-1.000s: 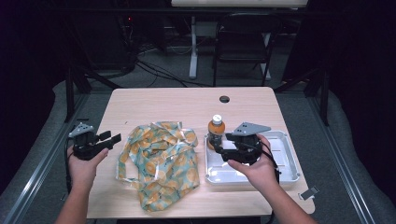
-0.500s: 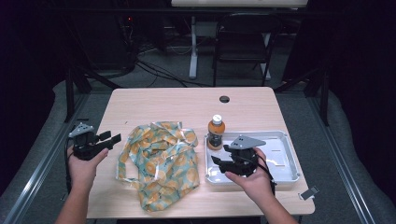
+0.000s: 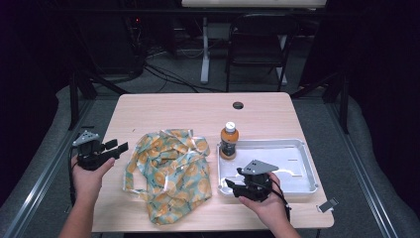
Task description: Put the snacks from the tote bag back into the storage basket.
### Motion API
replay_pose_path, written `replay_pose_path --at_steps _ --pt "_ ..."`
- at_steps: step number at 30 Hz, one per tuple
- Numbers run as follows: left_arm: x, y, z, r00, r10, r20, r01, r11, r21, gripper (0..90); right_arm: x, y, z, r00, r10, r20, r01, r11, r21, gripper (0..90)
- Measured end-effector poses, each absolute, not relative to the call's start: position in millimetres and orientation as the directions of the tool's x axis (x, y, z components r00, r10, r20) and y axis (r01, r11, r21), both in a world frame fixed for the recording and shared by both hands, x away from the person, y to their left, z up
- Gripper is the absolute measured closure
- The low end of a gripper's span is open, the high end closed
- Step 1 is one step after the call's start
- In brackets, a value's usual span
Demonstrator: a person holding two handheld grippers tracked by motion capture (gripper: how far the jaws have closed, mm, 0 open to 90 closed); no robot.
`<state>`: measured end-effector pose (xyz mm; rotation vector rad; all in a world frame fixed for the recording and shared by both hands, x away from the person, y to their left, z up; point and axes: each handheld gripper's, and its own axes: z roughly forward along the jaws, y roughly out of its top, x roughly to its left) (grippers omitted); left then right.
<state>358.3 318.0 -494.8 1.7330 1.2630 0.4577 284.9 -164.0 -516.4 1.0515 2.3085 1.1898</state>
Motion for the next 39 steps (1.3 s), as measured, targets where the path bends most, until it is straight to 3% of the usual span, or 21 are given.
replay_pose_path --at_steps 20,39 --pt "359.3 317.5 -497.2 0.405 0.891 -0.206 0.562 -0.065 0.825 47.2 273.5 -168.3 -534.7 -0.678 0.73 0.08 0.425 0.302 0.853 45.4" --pt "360.2 317.8 -499.8 0.399 0.893 -0.207 0.56 -0.058 0.826 46.9 273.5 -166.0 -541.6 -0.682 0.726 0.083 0.431 0.308 0.848 43.5"
